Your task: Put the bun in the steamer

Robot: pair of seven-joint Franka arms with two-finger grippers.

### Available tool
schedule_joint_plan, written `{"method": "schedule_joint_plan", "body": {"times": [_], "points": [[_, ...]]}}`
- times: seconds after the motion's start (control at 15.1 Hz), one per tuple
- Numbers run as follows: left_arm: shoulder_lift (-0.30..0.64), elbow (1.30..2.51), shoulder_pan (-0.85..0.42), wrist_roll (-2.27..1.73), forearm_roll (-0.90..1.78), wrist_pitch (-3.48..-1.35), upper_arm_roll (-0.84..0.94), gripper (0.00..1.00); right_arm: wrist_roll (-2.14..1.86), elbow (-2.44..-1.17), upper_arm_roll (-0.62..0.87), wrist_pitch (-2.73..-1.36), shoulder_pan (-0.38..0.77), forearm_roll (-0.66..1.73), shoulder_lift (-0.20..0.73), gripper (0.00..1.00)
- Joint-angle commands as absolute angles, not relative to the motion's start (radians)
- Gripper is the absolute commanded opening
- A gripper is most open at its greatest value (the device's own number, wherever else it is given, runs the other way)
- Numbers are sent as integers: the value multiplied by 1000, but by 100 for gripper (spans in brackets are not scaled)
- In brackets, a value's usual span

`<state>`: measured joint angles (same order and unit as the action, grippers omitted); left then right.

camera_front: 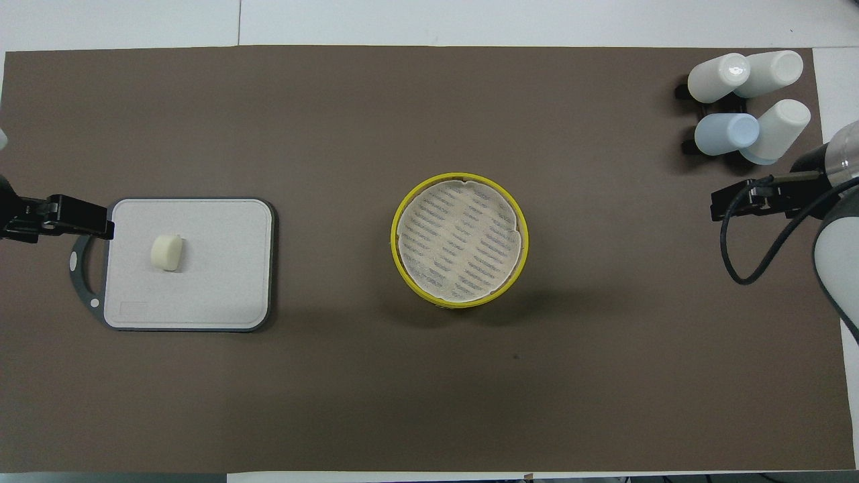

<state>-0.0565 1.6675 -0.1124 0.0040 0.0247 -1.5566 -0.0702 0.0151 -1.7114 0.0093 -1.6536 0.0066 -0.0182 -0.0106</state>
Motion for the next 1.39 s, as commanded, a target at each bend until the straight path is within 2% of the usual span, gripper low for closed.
{"method": "schedule_joint_plan", "body": {"times": [0.0,0.53,0.66,0.8,0.93,1.13,1.33], "points": [[-63,1660,-123,17,9,-1565,-77,100,8,-1703,21,-1640,-9,-3,-9,100],[-80,1699,-107,35,8,-1615,-83,100,6,-1710,21,-1640,-5,-5,-14,100],[-93,1796,-78,101,8,-1704,-87,100,8,-1717,23,-1654,2,-5,-15,100],[-113,1941,-49,162,8,-1840,-87,100,55,-1717,35,-1702,23,-3,-8,100],[-100,2069,-22,218,8,-1992,-87,100,136,-1710,34,-1749,107,-2,17,100],[-36,2218,-6,235,8,-2248,-87,100,335,-1628,35,-1770,259,-5,133,100],[47,2235,-17,264,8,-2351,-87,100,487,-1524,34,-1792,397,-12,250,100]]}}
